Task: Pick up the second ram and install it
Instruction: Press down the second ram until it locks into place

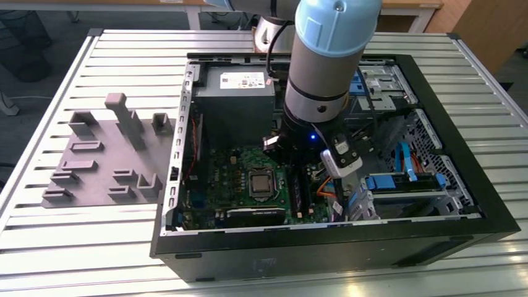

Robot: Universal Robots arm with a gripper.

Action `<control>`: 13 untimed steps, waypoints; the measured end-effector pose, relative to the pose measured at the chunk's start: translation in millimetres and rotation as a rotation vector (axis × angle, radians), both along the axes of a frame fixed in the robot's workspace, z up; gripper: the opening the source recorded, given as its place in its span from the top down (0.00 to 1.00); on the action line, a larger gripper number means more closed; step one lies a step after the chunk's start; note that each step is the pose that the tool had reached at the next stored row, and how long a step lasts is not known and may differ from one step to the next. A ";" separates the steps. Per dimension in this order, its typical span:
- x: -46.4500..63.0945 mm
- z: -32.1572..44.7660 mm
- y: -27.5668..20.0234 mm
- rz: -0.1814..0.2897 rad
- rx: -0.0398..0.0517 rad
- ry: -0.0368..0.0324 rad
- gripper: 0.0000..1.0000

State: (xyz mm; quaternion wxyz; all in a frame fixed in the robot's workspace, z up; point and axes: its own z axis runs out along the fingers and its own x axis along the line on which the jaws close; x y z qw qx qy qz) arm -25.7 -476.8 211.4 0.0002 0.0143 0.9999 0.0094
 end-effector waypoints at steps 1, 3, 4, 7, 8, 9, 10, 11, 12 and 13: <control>0.0 -0.2 0.0 0.000 -0.0001 0.0000 0.86; -0.3 -0.7 0.0 0.000 0.0000 0.0000 0.86; -0.8 -0.8 0.0 0.000 -0.0001 0.0000 0.86; -2.7 -1.4 0.0 0.000 -0.0001 0.0000 0.86; -2.9 -1.7 0.0 0.000 0.0001 -0.0001 0.86; -2.9 -2.0 0.0 0.000 0.0001 0.0000 0.86; -2.9 -2.2 0.0 0.000 0.0001 0.0000 0.86; -3.0 -2.4 0.0 0.000 0.0000 0.0000 0.86; -3.0 -2.6 0.0 0.000 -0.0001 0.0000 0.86; -3.0 -2.7 0.0 0.000 -0.0001 0.0000 0.86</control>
